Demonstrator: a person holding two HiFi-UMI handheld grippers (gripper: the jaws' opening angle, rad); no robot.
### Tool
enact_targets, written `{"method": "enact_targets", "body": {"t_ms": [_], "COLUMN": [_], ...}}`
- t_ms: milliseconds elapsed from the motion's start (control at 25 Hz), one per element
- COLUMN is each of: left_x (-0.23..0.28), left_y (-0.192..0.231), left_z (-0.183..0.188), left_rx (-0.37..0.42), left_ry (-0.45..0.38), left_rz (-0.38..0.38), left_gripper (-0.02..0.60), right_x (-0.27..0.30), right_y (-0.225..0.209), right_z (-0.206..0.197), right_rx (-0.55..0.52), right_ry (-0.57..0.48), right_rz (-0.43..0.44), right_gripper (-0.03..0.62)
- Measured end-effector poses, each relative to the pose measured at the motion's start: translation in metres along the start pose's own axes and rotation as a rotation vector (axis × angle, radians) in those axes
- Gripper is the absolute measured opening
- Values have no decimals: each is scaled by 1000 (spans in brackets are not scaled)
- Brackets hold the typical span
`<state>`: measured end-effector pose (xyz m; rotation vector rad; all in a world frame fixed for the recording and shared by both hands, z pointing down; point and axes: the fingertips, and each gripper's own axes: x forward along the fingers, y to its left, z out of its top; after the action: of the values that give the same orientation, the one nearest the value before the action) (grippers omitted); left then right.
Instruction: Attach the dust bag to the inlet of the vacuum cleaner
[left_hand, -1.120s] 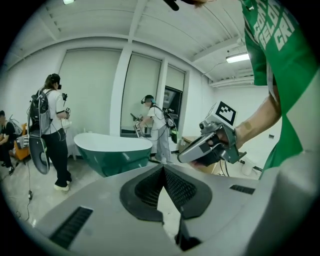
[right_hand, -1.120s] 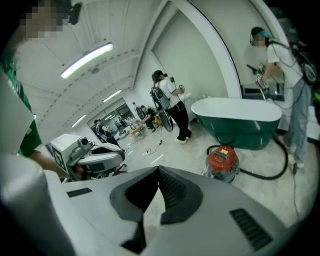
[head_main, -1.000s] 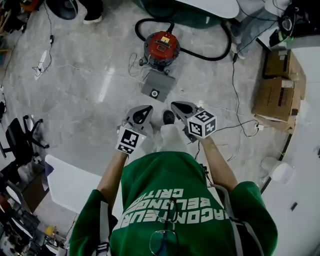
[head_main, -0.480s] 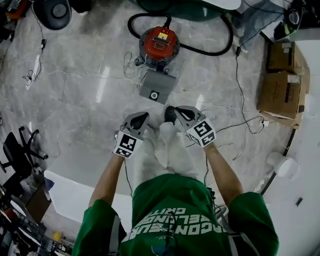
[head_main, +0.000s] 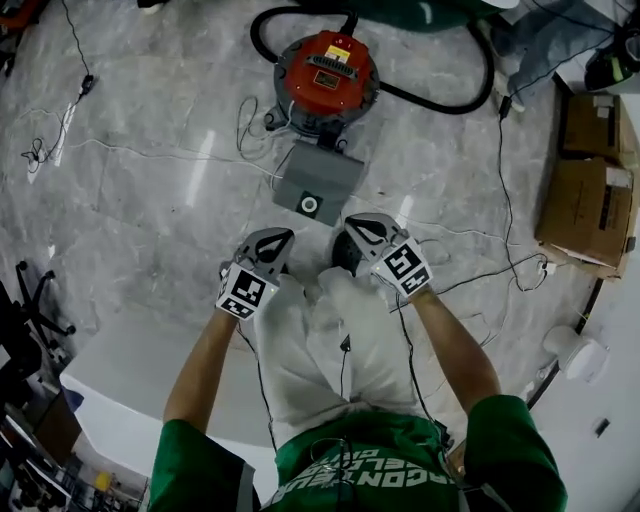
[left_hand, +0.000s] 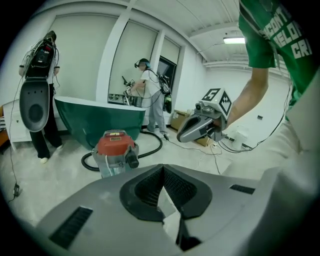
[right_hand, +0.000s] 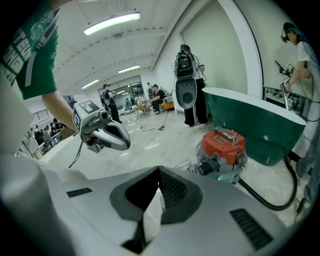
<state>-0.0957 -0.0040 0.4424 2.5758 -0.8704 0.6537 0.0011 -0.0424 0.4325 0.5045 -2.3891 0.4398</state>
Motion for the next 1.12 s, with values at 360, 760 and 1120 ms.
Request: {"method": "enact_targets", "body": {"t_ms": [360, 760, 1120], "left_x": [90, 203, 252], "left_y": [59, 83, 86], "left_z": [-106, -219, -295], "left_rx": [97, 174, 189], "left_ry": [-32, -53, -60], "left_rz": [-63, -206, -252], "left_gripper": [2, 2, 2], "right_x": [124, 232, 291], "right_y": [-59, -87, -91], "right_z": [-110, -215, -278], "right_rx": [-101, -190, -171], "right_ry": [-13, -30, -58], "right_rz": [60, 136, 163], "right_gripper": [8, 8, 8]}}
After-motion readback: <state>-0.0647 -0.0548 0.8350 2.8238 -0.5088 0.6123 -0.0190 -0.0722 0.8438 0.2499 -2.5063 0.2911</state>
